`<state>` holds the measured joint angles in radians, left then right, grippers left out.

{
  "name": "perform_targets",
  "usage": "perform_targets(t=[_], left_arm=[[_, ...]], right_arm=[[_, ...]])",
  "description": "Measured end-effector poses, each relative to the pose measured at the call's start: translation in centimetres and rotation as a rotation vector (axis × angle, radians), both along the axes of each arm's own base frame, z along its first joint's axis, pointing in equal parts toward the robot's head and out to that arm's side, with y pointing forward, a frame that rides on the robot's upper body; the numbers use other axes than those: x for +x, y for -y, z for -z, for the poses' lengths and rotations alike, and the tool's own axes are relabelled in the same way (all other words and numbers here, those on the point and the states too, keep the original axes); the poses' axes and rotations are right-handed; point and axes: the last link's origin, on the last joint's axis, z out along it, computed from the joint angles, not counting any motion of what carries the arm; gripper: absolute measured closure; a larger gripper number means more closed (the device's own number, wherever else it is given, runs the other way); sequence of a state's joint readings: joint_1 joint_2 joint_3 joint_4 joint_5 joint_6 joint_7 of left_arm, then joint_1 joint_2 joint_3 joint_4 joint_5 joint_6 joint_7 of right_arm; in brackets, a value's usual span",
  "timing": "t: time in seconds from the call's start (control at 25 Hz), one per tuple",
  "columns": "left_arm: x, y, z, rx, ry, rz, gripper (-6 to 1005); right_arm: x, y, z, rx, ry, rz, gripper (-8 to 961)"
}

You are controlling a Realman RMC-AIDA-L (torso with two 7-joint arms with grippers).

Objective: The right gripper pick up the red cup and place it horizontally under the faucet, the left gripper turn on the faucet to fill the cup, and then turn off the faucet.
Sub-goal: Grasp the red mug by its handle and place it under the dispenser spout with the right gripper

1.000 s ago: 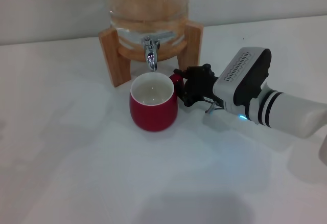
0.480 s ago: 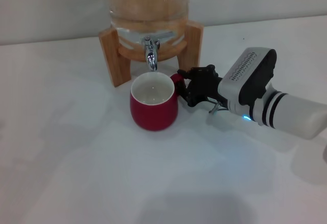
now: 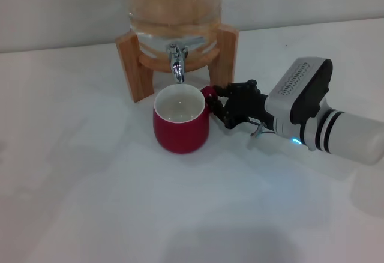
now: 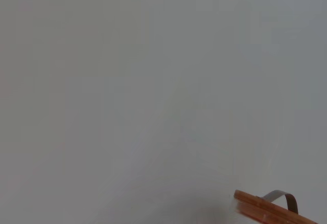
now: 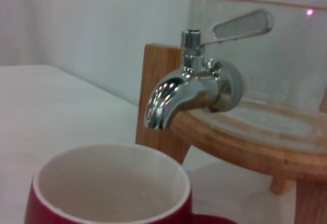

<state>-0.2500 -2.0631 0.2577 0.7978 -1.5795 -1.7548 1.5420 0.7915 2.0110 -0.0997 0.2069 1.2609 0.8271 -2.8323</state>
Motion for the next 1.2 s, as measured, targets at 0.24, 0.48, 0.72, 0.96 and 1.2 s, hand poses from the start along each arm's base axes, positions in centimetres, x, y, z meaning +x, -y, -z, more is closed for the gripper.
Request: perform_targets(t=[0.24, 0.48, 0.72, 0.96, 1.2], left_arm=[[0.0, 0.0, 0.0, -0.001, 0.001, -0.001, 126], [0.0, 0.0, 0.0, -0.002, 0.001, -0.001, 126], [0.1, -0.2, 0.0, -0.003, 0.001, 0.003, 126], [0.2, -0.3, 0.1, -0.004, 0.002, 0.006, 126], [0.1, -0.2, 0.1, -0.003, 0.002, 0.003, 126]], right_arm=[[0.4, 0.1, -0.3, -0.004, -0.009, 0.018, 727], [1.0, 0.2, -1.1, -0.017, -0.038, 0.019, 727], [1.3, 0.3, -1.5, -0.036, -0.054, 0.016, 726], [1.6, 0.5, -1.6, -0.070, -0.055, 0.023, 726], [1.9, 0.8, -2.1, -0.102, -0.068, 0.014, 726]])
